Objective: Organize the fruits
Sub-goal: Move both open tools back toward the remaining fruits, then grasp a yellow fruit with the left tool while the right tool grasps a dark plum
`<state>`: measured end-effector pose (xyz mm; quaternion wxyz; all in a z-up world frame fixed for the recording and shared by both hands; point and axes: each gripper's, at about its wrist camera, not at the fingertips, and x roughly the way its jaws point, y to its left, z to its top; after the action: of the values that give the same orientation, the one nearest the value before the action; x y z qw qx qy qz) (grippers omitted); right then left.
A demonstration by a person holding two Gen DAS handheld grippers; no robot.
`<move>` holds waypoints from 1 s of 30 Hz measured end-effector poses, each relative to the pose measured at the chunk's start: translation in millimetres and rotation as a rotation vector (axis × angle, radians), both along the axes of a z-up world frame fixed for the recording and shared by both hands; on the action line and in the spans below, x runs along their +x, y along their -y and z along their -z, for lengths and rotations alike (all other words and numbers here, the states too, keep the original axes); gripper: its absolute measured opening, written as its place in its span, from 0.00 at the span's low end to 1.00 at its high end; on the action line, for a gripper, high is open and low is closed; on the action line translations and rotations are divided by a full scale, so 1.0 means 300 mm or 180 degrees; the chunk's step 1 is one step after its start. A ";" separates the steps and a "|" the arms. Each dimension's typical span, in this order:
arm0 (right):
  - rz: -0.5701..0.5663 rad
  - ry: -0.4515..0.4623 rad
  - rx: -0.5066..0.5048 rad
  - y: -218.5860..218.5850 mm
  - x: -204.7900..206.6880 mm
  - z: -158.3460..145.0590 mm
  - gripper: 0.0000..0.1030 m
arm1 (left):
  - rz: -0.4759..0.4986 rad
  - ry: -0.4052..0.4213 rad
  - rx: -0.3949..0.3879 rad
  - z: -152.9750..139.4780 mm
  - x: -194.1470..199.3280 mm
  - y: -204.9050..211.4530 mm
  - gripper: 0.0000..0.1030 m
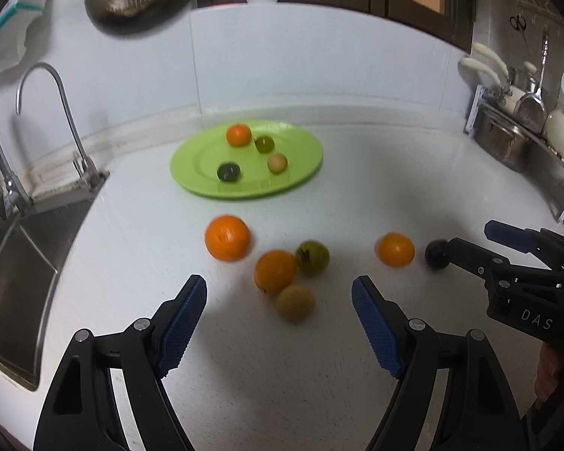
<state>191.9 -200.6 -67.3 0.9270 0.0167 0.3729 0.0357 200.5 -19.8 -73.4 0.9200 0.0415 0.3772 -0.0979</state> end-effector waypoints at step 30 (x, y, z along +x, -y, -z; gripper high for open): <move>-0.0195 -0.0385 0.0145 0.030 0.100 0.147 0.41 | 0.0071 -0.0419 -0.0137 0.130 0.075 0.037 0.34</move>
<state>222.1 -209.7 -111.3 0.9006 0.0286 0.4277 0.0715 222.9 -30.9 -112.5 0.8927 0.0194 0.4342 -0.1188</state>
